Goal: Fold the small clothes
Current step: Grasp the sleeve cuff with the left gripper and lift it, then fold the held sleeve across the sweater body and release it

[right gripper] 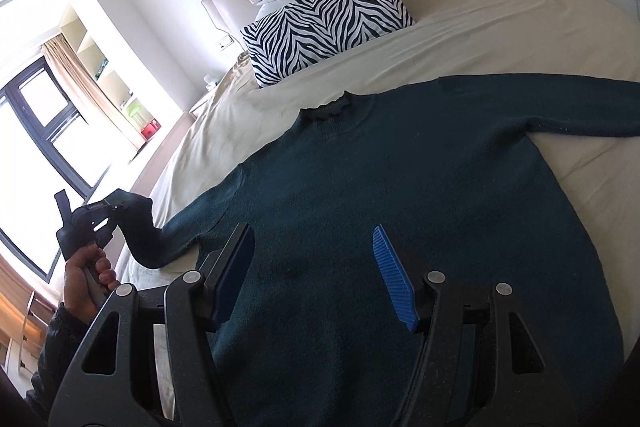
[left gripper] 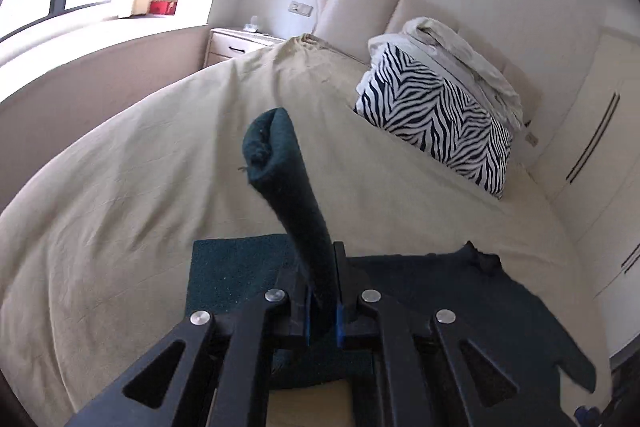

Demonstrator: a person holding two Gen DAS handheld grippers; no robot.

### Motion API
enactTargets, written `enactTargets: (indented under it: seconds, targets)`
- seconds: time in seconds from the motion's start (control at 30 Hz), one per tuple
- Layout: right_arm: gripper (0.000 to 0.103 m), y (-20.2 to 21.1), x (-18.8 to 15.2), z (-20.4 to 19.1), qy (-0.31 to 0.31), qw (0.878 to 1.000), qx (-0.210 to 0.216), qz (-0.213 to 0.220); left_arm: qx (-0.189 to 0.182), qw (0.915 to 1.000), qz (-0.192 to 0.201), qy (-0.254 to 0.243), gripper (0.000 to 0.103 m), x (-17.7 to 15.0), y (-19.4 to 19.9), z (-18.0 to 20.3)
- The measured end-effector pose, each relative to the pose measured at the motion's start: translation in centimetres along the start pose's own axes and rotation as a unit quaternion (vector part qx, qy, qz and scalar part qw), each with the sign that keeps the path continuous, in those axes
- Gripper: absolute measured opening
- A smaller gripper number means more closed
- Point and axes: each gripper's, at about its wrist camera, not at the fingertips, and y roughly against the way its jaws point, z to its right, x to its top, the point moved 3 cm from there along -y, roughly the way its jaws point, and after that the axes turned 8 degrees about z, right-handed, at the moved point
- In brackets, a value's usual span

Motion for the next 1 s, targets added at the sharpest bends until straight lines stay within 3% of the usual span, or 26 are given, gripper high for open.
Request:
enactTargets:
  seconds: [0.03, 0.1, 0.17, 0.2, 0.37, 0.53, 0.77, 0.8, 0.9, 0.97, 1.0]
  targets:
    - [0.061, -0.3, 0.3, 0.7, -0.008, 1.000, 0.001, -0.001, 0.004, 0.9968, -0.012, -0.079, 0.009, -1.7, -0.5, 4.4]
    - [0.061, -1.1, 0.7, 2.2, -0.025, 1.000, 0.007, -0.013, 0.010, 0.9793, -0.027, -0.200, 0.009, -5.9, -1.8, 11.0]
    - [0.061, -3.0, 1.0, 3.5, -0.042, 0.998, 0.018, -0.040, 0.017, 0.9628, -0.037, -0.267, 0.012, -9.7, -3.0, 14.5]
    - [0.061, -4.0, 1.1, 4.1, -0.054, 0.997, 0.026, -0.055, 0.019, 0.9588, -0.044, -0.280, 0.012, -11.2, -3.6, 15.2]
    - [0.061, -11.8, 1.1, 5.3, -0.136, 0.977, 0.087, -0.138, 0.029, 0.9592, -0.052, -0.276, 0.017, -14.6, -4.0, 13.5]
    - [0.061, -20.7, -1.6, 3.4, -0.249, 0.927, 0.150, -0.237, 0.031, 0.9664, -0.026, -0.254, 0.026, -14.7, -3.1, 13.2]
    - [0.061, -26.8, -3.8, -2.8, -0.277, 0.894, 0.182, -0.303, 0.022, 0.9763, -0.009, -0.215, 0.038, -14.1, -2.4, 11.8]
    - [0.058, -27.6, -3.9, -3.3, -0.276, 0.893, 0.180, -0.307, 0.019, 0.9773, -0.010, -0.211, 0.039, -14.0, -2.5, 11.7]
    - [0.029, -29.2, -4.8, -4.7, -0.260, 0.896, 0.164, -0.322, 0.001, 0.9818, -0.015, -0.189, 0.050, -13.8, -2.3, 11.1]
    - [0.015, -29.6, -4.6, -5.3, -0.236, 0.906, 0.154, -0.316, -0.018, 0.9874, -0.015, -0.157, 0.067, -13.3, -1.9, 10.2]
    - [0.009, -29.5, -4.1, -5.5, -0.216, 0.915, 0.148, -0.308, -0.032, 0.9901, -0.014, -0.136, 0.069, -13.1, -1.5, 9.6]
